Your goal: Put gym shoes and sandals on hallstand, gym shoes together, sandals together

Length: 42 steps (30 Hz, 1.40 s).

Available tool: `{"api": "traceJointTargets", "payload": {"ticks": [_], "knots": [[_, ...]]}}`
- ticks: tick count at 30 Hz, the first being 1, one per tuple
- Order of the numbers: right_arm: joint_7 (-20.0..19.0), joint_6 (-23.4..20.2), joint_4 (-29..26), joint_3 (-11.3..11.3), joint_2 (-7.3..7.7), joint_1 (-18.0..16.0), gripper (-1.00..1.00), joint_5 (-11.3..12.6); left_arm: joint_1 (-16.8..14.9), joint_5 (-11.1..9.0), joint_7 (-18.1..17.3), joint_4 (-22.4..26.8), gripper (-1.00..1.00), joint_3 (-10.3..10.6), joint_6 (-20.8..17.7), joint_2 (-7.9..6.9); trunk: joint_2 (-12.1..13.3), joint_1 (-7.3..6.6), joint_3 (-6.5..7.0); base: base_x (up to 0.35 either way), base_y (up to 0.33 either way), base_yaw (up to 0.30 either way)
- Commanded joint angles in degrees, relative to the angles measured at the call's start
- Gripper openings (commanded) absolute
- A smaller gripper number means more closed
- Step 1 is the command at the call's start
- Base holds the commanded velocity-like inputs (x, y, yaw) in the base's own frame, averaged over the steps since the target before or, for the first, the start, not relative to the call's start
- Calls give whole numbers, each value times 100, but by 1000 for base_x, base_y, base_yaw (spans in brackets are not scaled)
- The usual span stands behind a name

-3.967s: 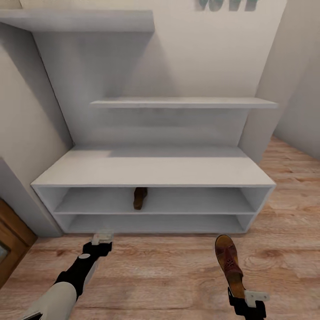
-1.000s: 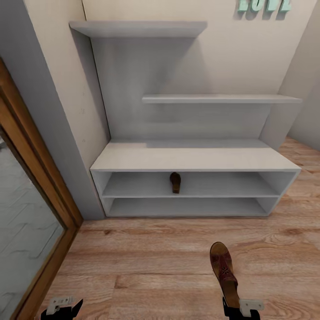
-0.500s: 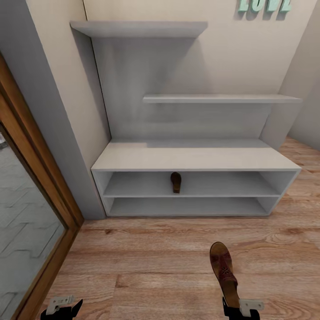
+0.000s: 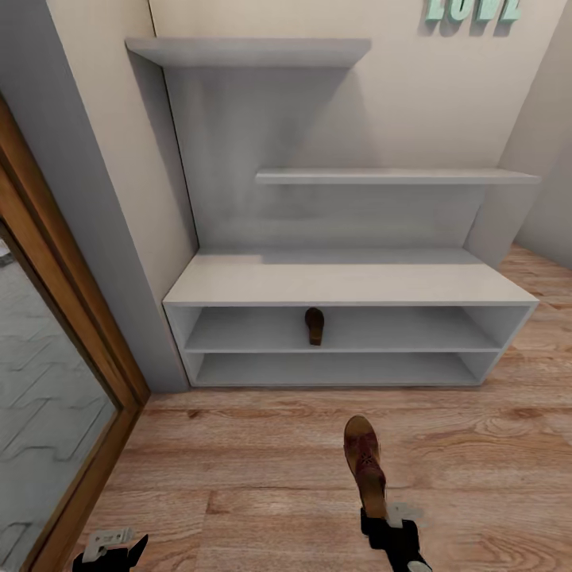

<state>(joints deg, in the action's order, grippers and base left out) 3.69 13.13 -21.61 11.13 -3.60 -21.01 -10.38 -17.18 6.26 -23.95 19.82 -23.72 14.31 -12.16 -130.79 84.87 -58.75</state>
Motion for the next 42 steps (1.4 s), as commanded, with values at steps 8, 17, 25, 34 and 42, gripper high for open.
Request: {"api": "traceJointTargets", "payload": {"ticks": [8,17,25,34,42], "knots": [[41,-2362,-1668,-50,-640,-122,-100,-35,-5,60,-31,0,100,-58,28,3,-2,-1,-5,0,0,0],[647,-2994,-1915,-664,-640,-736,-100,3,-12,63,-31,32,100,-27,28,18,-2,-1,-5,0,0,0],[1064,-3038,-1808,-781,-640,-935,-100,18,-14,68,-31,141,100,-1,28,61,-2,-1,-5,0,0,0],[1062,-3016,-1660,-786,-640,-940,-100,19,-14,70,-38,146,100,8,30,96,-2,-1,-5,44,33,0],[1057,-3010,-1577,-787,-640,-940,-100,19,-155,97,-234,164,100,42,-45,86,-2,-1,-5,8,6,0]]}}
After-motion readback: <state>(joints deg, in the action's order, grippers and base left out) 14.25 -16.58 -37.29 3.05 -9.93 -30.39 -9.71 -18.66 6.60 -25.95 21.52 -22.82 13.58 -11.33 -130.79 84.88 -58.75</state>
